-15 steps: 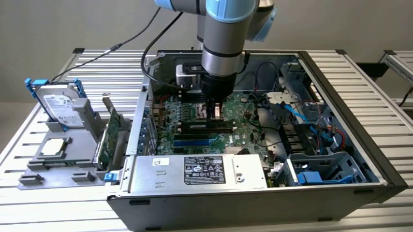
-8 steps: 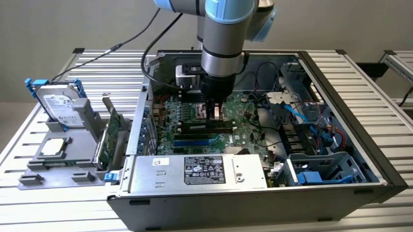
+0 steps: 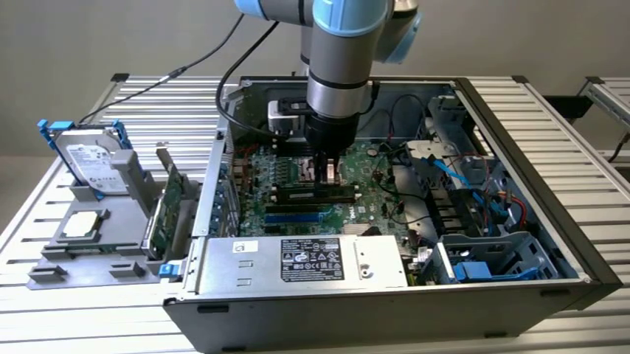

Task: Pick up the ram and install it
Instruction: 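Insert the ram into the slot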

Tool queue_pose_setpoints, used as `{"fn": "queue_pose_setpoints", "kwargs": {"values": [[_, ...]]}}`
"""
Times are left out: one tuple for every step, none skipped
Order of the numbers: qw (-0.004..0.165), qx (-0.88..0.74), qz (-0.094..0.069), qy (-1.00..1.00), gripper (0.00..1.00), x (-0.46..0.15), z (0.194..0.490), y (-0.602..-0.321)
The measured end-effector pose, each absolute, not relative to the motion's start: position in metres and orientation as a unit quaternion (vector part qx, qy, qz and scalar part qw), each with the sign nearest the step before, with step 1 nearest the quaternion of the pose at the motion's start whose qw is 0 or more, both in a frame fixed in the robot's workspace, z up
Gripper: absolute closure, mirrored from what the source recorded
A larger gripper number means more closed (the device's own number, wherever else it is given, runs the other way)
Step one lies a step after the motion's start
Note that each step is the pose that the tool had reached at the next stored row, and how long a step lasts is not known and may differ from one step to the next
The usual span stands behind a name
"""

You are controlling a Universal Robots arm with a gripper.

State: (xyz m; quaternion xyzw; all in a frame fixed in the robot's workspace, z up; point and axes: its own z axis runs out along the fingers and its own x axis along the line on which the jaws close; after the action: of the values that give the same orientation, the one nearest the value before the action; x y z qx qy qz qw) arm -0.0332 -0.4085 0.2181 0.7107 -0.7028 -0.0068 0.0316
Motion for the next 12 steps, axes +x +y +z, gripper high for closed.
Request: {"fn": "queue_pose_setpoints", "kwargs": {"values": [[0.032, 0.711, -0.006, -0.703, 0.86, -0.0332, 0.2181, -0.4084], [0.033, 0.711, -0.006, -0.703, 0.86, -0.0332, 0.2181, -0.4083], [0.033, 0.711, -0.005, -0.703, 0.86, -0.0332, 0.2181, -0.4081], [0.034, 0.711, -0.005, -0.703, 0.86, -0.0333, 0.2179, -0.4076], [0.034, 0.711, -0.004, -0.703, 0.86, -0.0333, 0.2175, -0.4068], [0.035, 0.711, -0.004, -0.703, 0.86, -0.0333, 0.2168, -0.4057], [0.035, 0.711, -0.004, -0.703, 0.86, -0.0333, 0.2158, -0.4047], [0.035, 0.711, -0.004, -0.703, 0.86, -0.0332, 0.2151, -0.4042], [0.035, 0.711, -0.004, -0.703, 0.86, -0.0332, 0.2148, -0.4039], [0.035, 0.711, -0.004, -0.703, 0.86, -0.0332, 0.2147, -0.4039], [0.035, 0.711, -0.004, -0.703, 0.86, -0.0332, 0.2145, -0.4038], [0.035, 0.711, -0.004, -0.703, 0.85, -0.0333, 0.2144, -0.4037]]}}
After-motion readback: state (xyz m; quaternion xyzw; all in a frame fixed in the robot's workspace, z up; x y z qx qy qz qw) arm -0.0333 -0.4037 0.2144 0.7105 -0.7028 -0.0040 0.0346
